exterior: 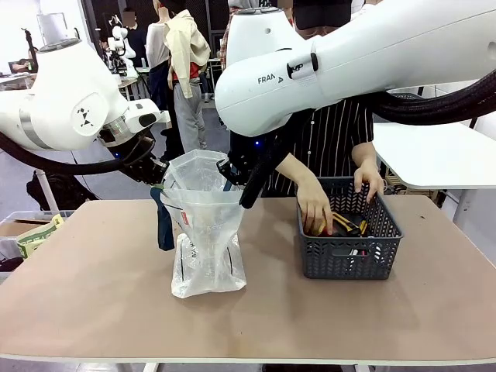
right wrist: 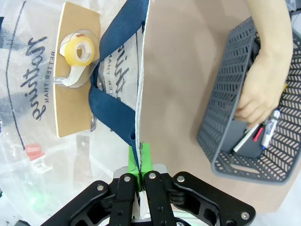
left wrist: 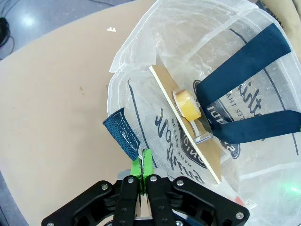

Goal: Transfer purchased items from the store into the shopping bag.
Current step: Move the Reusable shopping bag to the right side of the table.

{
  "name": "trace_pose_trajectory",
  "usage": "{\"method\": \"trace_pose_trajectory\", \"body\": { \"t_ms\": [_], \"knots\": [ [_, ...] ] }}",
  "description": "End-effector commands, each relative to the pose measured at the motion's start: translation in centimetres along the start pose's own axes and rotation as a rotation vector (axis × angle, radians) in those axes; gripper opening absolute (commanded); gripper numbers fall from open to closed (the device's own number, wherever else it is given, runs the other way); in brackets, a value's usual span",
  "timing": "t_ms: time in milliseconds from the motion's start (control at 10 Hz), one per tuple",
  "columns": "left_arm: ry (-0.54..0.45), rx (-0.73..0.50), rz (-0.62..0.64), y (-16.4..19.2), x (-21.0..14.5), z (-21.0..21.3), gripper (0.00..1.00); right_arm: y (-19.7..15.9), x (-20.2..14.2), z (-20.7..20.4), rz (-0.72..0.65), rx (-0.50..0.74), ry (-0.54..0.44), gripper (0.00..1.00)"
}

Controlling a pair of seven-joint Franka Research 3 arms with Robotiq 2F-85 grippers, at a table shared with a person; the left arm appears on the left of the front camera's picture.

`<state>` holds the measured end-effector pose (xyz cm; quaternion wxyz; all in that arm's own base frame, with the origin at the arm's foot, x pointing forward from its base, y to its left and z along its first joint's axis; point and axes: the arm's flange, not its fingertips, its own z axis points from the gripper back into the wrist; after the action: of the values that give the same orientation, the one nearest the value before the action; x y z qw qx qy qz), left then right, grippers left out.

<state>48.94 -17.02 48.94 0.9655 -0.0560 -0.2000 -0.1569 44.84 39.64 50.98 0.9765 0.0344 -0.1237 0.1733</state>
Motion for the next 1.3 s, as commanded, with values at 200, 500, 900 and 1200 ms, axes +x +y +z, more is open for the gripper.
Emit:
{"method": "trace_pose_trajectory", "body": {
  "t_ms": [200, 500, 900, 1200],
  "knots": [
    [-0.004, 0.001, 0.003, 0.12, -0.03, 0.12, 0.00, -0.14, -0.16, 0.02, 0.011, 0.002, -0.002, 0.00],
    [-0.004, 0.001, 0.003, 0.12, -0.03, 0.12, 0.00, -0.14, -0.16, 0.02, 0.011, 0.002, -0.002, 0.00],
    [-0.004, 0.001, 0.003, 0.12, -0.03, 0.12, 0.00, -0.14, -0.16, 0.02, 0.011, 0.002, -0.002, 0.00],
    [-0.004, 0.001, 0.003, 0.12, -0.03, 0.12, 0.00, -0.14, -0.16, 0.02, 0.011, 0.002, -0.002, 0.00]
  ]
}}
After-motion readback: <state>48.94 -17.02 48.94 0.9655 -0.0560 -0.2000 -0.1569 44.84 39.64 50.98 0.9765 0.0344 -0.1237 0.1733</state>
